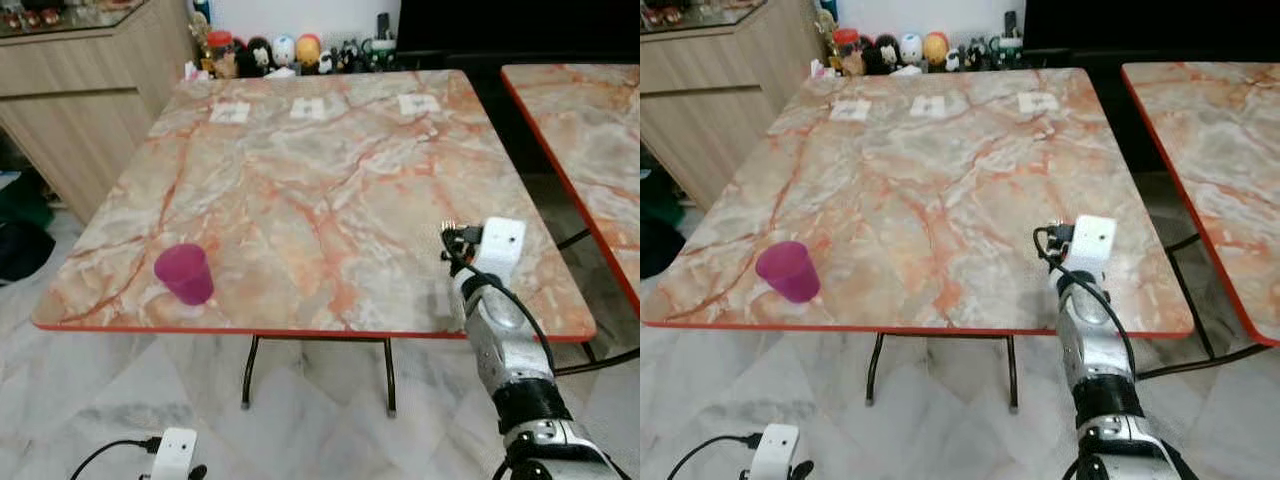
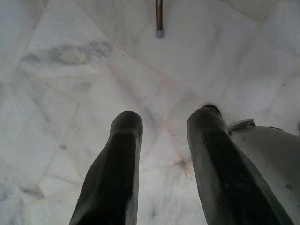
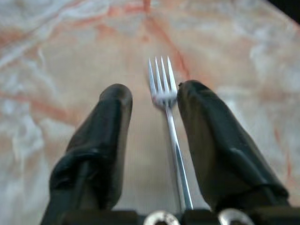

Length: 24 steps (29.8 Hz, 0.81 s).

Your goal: Setting the table

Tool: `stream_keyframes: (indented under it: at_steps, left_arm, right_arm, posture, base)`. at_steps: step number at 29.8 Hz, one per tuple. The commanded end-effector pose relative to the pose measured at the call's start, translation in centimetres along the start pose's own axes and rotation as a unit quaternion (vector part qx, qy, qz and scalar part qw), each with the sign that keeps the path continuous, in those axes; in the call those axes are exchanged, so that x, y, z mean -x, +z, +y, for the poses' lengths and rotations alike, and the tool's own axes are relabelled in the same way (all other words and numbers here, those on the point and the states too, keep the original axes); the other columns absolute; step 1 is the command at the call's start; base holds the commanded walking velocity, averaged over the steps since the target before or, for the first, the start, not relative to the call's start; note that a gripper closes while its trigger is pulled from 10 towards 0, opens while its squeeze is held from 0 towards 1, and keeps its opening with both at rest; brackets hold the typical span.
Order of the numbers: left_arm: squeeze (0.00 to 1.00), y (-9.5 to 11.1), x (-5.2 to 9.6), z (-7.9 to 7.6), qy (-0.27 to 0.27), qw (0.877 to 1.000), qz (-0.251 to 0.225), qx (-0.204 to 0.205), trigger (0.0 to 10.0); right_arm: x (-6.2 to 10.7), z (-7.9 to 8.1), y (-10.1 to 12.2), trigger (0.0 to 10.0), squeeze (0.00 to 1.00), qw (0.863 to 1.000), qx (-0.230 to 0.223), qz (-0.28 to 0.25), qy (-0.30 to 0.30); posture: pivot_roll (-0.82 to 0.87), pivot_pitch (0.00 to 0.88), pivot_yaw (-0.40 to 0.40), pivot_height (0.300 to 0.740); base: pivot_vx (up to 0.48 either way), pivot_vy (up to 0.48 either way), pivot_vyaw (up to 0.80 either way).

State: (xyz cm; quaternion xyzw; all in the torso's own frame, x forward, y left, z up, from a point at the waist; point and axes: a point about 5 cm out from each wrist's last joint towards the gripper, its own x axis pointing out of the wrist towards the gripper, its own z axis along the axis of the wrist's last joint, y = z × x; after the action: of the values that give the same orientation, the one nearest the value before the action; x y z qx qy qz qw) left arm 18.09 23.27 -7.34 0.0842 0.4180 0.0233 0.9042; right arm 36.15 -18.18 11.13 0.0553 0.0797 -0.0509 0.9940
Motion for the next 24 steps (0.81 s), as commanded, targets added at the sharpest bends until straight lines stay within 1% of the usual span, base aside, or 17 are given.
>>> stream_keyframes:
  at_steps: [1,5,10,11,12,15,17,24]
  left_arm:
    - [0.00,-1.0,0.2,0.2,0.001,1.000,0.019,-0.001,10.0]
    - [0.00,-1.1,0.3,0.4,0.000,1.000,0.022,-0.001,10.0]
    - [0.00,-1.1,0.3,0.4,0.000,1.000,0.023,-0.001,10.0]
    - [0.00,-1.1,0.3,0.5,0.000,1.000,0.023,-0.001,10.0]
    - [0.00,-1.1,0.3,0.5,0.000,1.000,0.023,-0.001,10.0]
    - [0.00,-1.1,0.3,0.5,0.000,1.000,0.023,-0.001,10.0]
    - [0.00,-1.2,0.3,0.5,-0.001,1.000,0.023,-0.001,10.0]
    - [0.00,-1.3,0.4,0.5,-0.001,1.000,0.025,-0.001,10.0]
  right_arm:
    - [-0.2,0.2,0.0,10.0,1.00,1.000,-0.007,0.009,-0.001]
    - [-0.6,0.4,0.0,10.0,1.00,1.000,-0.013,0.022,-0.001]
    - [-1.0,0.3,0.3,10.0,1.00,1.000,-0.012,0.024,-0.005]
    - [-1.1,0.2,0.4,10.0,0.71,1.000,-0.012,0.024,-0.006]
    - [-1.2,0.1,0.5,10.0,0.00,1.000,-0.012,0.026,-0.009]
    - [-1.4,-0.1,0.7,10.0,0.00,0.999,-0.012,0.029,-0.013]
    - [-1.7,-0.7,1.2,10.0,0.00,0.999,-0.010,0.030,-0.026]
    - [-1.9,-1.7,1.7,10.0,0.00,0.998,-0.013,0.028,-0.053]
  posture:
    - [-0.06,0.094,0.054,0.740]
    - [-0.05,0.095,0.058,0.740]
    - [-0.05,0.095,0.059,0.740]
    - [-0.05,0.095,0.059,0.740]
    - [-0.05,0.095,0.060,0.740]
    - [-0.05,0.095,0.060,0.740]
    - [-0.04,0.094,0.059,0.740]
    - [-0.04,0.092,0.060,0.740]
  base:
    - [0.000,0.000,0.00]
    - [0.000,0.000,0.00]
    - [0.000,0.000,0.00]
    - [0.000,0.000,0.00]
    - [0.000,0.000,0.00]
    - [0.000,0.000,0.00]
    - [0.000,0.000,0.00]
    - [0.000,0.000,0.00]
